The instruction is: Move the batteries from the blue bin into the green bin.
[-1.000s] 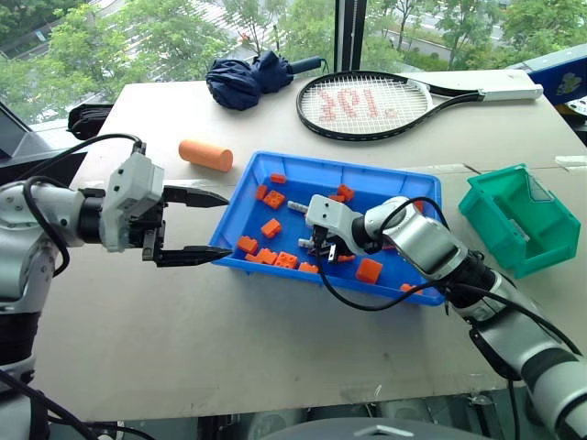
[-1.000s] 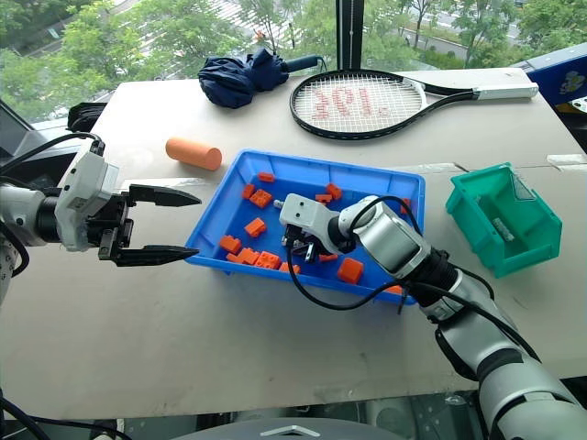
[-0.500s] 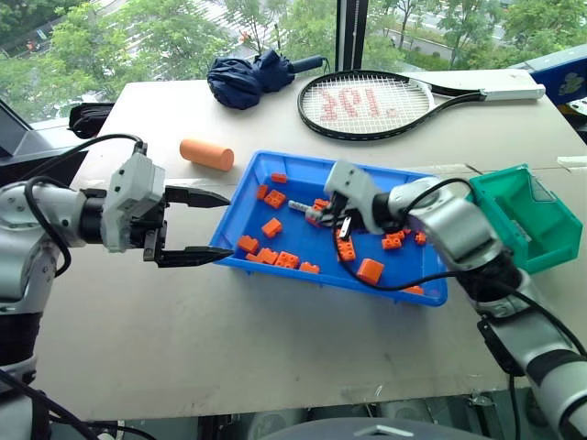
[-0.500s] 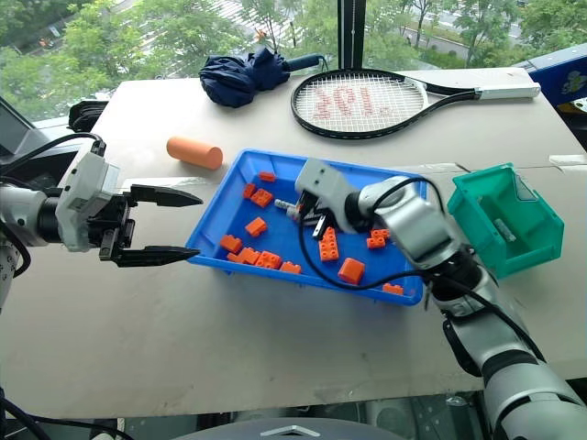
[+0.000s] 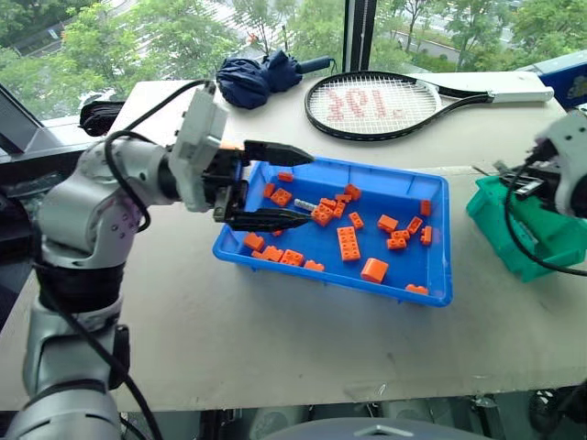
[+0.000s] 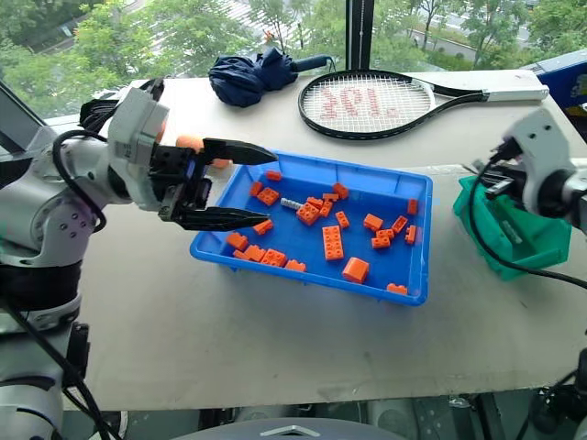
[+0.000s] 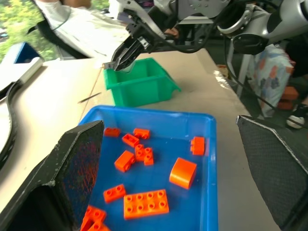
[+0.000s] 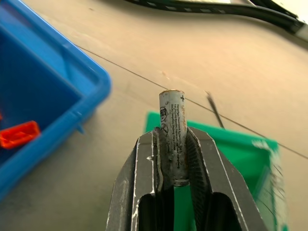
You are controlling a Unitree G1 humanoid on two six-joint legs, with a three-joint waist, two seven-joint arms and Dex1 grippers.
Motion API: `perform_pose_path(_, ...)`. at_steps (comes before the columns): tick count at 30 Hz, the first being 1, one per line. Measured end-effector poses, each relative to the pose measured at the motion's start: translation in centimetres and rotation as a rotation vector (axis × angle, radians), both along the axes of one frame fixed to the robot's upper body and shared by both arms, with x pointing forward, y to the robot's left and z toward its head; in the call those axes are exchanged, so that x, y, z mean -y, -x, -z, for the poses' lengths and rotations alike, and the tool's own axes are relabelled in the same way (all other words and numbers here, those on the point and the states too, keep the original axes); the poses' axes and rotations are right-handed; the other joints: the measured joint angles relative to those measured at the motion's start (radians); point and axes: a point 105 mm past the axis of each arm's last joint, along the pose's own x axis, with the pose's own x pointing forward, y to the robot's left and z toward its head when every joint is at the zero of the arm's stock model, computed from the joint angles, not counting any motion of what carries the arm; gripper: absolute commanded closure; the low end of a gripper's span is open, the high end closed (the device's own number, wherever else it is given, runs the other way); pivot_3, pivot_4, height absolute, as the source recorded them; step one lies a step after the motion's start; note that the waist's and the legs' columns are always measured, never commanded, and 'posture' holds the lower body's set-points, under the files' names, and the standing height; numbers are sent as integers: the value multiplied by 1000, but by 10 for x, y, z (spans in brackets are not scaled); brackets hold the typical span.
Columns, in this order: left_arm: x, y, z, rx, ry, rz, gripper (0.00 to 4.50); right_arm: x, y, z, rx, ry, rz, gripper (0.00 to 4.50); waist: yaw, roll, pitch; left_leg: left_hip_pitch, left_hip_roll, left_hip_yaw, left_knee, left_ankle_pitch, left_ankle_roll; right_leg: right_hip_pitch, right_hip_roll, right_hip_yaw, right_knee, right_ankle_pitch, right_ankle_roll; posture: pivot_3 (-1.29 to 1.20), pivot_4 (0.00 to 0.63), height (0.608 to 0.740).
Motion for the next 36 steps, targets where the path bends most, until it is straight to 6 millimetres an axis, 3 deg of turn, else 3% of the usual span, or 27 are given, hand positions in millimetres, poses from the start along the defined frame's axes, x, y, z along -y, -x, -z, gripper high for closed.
perform_pose_path(4, 3, -4, 4, -20, -14, 7, 0, 23, 6, 13, -29, -13, 83, 4441, -4, 0, 0, 1, 2, 4, 0, 0, 0, 0, 1, 2, 1, 0, 0, 0, 150, 740)
perform_pose_path(7, 0, -9, 7, -19, -24, -16, 0, 34, 8, 21, -43, -3, 107, 3167, -1, 0, 0, 1, 2, 4, 1, 0, 0, 0, 1, 2, 0, 0, 0, 0, 150, 740)
perform_pose_path(13, -3, -16, 12, 2, -56, -54, 0, 45, 13, 26, -35, 14, 119, 189, 5, 0, 0, 0, 1, 4, 2, 0, 0, 0, 1, 2, 0, 0, 0, 0, 150, 740)
perform_pose_path(16, -7, -25, 19, 11, -95, -100, 0, 37, 15, 17, 14, -15, 56, 189, 4, 0, 0, 0, 2, 4, 2, 0, 0, 0, 1, 2, 0, 0, 0, 0, 150, 740)
perform_pose_path(20, -21, -47, 32, 31, -163, -178, 0, -20, 29, -1, 153, -149, -253, 189, 3, 0, 0, 0, 3, 2, 2, 0, 0, 0, 2, 1, 0, 0, 0, 0, 150, 740)
perform_pose_path(24, -35, -73, 52, 51, -257, -223, 0, -61, 52, 11, 213, -250, -440, 189, 13, 0, 0, 0, 1, 1, 4, 0, 0, 1, 1, 0, 0, 0, 0, 0, 150, 740)
perform_pose_path(27, -42, -86, 70, 49, -325, -241, 0, -74, 61, 16, 213, -273, -492, 189, 18, 0, 0, 0, 0, 3, 5, 0, 0, 1, 0, -2, 0, 0, 1, 0, 150, 740)
perform_pose_path(32, -33, -118, 90, 105, -465, -233, 0, -116, 85, 16, 197, -365, -662, 189, 30, -3, 0, -1, -1, -1, 7, 0, 1, 3, 0, -7, 0, 0, 1, 0, 150, 740)
perform_pose_path(36, -19, -130, 93, 141, -546, -208, 0, -121, 82, 21, 177, -376, -636, 189, 29, -6, 0, -1, -1, -2, 7, 0, 1, 3, -1, -8, 0, 0, 1, 0, 150, 740)
